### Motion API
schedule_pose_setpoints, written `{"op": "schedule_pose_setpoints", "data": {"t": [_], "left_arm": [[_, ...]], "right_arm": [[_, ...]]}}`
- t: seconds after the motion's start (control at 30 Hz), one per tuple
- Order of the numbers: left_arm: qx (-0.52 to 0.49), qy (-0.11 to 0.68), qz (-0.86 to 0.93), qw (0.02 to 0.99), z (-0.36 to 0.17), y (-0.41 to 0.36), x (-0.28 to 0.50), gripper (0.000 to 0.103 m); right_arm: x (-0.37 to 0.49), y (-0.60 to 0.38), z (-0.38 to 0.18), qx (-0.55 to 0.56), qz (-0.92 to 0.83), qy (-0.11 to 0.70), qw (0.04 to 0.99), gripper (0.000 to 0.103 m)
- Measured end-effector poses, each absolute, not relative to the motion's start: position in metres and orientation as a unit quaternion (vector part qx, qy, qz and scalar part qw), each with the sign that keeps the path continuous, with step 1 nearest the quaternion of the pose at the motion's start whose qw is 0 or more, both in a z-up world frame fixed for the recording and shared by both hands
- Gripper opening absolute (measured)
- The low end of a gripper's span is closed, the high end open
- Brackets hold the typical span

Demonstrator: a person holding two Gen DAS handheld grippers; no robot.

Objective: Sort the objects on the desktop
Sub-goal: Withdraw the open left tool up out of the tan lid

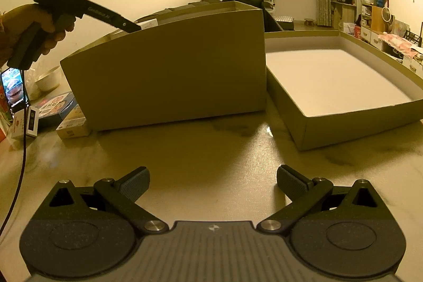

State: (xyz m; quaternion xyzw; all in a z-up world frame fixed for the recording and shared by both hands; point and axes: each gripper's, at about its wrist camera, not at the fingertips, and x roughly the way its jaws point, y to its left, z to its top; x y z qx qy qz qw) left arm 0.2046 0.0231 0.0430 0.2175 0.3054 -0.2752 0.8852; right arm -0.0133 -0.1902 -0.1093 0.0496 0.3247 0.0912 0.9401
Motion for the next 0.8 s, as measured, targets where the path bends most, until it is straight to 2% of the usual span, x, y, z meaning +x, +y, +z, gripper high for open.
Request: {"op": "schedule_pose_setpoints", "data": {"t": [0.8], "left_arm": [[0.19, 0.298, -0.231, 0.907, 0.038, 0.025, 0.247, 0.045]], "right_arm": [[-0.009, -0.188, -0.109, 0.053, 0.095, 0.324, 0.94, 0.103]]}}
